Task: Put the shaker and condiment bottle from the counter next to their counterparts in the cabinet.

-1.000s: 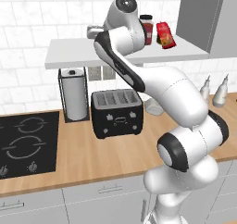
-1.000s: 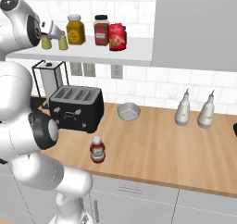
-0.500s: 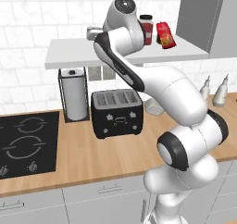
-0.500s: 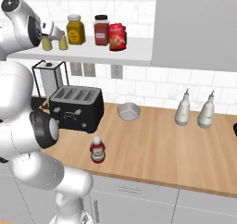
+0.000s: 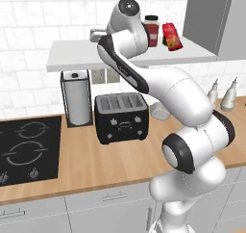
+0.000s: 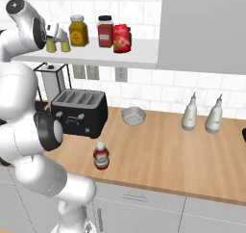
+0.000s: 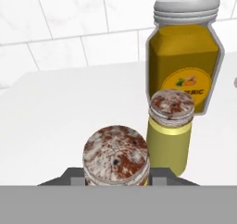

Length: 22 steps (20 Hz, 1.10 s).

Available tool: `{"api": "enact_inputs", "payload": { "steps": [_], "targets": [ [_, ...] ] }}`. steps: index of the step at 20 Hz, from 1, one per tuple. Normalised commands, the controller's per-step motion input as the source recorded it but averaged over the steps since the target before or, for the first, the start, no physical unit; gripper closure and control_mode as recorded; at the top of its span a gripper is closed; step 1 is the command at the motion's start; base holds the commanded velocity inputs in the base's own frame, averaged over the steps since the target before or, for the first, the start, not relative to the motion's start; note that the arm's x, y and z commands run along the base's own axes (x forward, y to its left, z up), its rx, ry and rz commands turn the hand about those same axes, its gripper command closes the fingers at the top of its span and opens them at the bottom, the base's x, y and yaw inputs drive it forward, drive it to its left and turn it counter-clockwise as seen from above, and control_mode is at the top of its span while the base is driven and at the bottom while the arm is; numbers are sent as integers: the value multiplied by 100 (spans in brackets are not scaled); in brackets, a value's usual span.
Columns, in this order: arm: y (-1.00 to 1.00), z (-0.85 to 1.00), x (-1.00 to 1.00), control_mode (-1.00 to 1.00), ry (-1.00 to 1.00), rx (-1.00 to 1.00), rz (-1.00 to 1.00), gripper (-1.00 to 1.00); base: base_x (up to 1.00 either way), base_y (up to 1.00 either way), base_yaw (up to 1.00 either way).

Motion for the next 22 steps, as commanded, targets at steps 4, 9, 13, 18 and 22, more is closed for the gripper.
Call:
{"api": "enact_inputs", "payload": {
  "steps": [4,9,13,18,22],
  "targets": [
    [0,-3,15,-100,0,0,0,-100,0,0,0],
    [0,-1,3,-100,0,0,0,-100,0,0,0],
    [0,0,0,-100,0,0,0,-100,0,0,0],
    [0,0,-1,-100,0,0,0,-100,0,0,0],
    [0,0,-46,-100,-5,0,0,-100,0,0,0]
  ]
}}
